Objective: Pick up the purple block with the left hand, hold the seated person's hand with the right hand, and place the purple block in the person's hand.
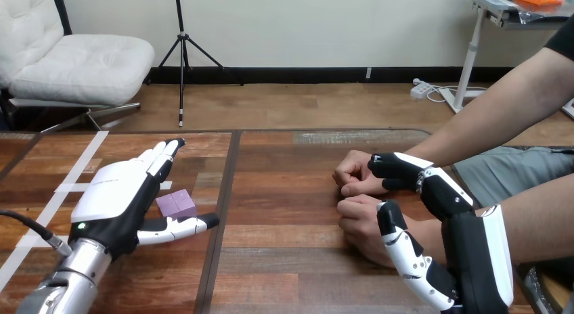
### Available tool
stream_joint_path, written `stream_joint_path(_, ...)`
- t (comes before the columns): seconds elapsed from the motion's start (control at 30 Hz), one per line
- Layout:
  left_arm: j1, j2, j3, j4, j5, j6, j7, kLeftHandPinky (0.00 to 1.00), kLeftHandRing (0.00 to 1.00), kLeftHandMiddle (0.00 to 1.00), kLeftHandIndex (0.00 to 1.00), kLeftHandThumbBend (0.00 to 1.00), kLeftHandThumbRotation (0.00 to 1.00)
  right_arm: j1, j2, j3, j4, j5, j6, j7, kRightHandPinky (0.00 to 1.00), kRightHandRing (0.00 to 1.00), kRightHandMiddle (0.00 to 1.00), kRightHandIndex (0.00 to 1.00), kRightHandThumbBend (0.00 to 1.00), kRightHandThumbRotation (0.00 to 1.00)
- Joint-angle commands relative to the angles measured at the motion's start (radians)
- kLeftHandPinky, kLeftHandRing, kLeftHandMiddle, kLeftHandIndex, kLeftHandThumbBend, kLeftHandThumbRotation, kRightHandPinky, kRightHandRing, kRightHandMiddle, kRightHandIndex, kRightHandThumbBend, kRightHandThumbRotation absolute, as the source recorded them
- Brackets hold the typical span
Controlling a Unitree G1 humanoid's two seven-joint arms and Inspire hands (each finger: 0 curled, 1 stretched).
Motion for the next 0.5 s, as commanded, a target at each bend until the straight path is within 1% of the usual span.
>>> stream_joint_path(0.0,-0.077,0.004,-0.009,0.012,-0.014,-0.015,0.032,0.91,0.94,0.97,0.97,0.8,0.75,-0.045,-0.01,-0.007,-0.02,0.011,-0.005,0.002,0.66,0.7,0.71,0.7,0.32,0.53)
stream_joint_path(0.33,-0.086,-0.006,-0.015,0.039,-0.024,-0.026,0.046,0.89,0.92,0.95,0.95,0.79,0.74,-0.042,-0.01,-0.008,-0.025,0.012,-0.001,0.006,0.65,0.7,0.71,0.7,0.32,0.53)
stream_joint_path(0.47,-0.091,-0.009,-0.023,0.049,-0.024,-0.022,0.046,0.88,0.91,0.94,0.95,0.78,0.74,-0.04,-0.011,-0.009,-0.028,0.009,0.0,0.006,0.65,0.7,0.71,0.7,0.32,0.53)
